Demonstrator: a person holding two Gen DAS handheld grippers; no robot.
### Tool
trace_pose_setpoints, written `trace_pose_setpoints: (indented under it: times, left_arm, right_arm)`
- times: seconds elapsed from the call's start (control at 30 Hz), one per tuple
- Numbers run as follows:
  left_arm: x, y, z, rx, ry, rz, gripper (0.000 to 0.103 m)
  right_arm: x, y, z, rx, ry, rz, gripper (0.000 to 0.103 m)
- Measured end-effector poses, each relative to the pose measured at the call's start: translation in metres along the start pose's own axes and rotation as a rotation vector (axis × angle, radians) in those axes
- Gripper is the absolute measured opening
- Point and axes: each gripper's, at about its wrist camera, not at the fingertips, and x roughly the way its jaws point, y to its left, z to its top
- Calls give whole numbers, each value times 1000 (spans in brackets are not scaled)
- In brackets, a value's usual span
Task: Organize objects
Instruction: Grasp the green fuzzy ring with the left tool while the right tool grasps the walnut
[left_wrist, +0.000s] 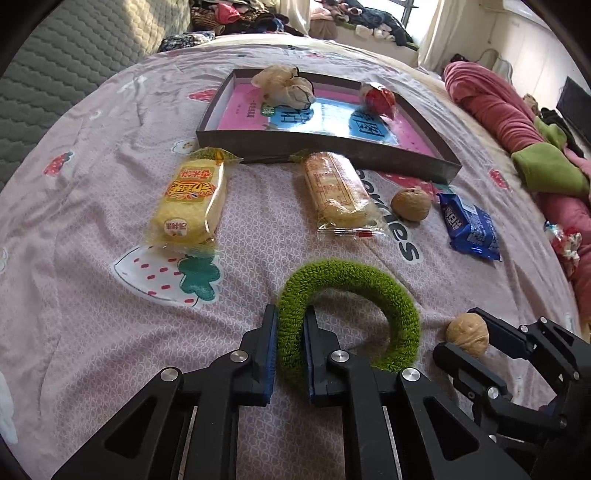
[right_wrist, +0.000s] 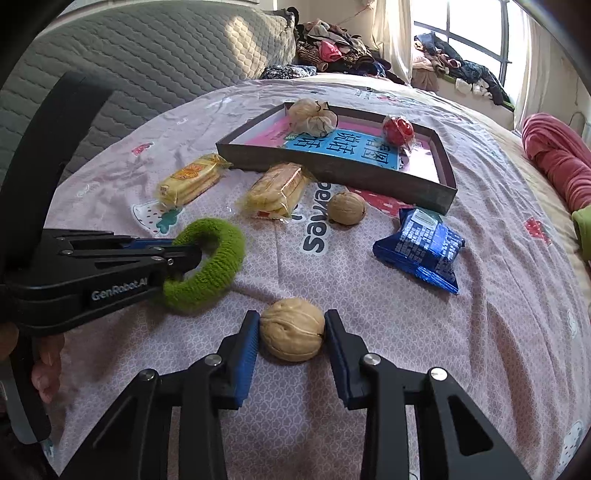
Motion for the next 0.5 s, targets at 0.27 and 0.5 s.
trace_pose_setpoints:
  times: [0.27, 0.5]
  left_arm:
    - [-8, -2, -2, 12, -15, 17, 12]
    - [-16, 0, -3, 15, -28, 25, 12]
  right_arm:
    - [-5, 3, 2, -5, -15, 4, 36]
    - [-6, 2, 2, -2, -19, 10, 36]
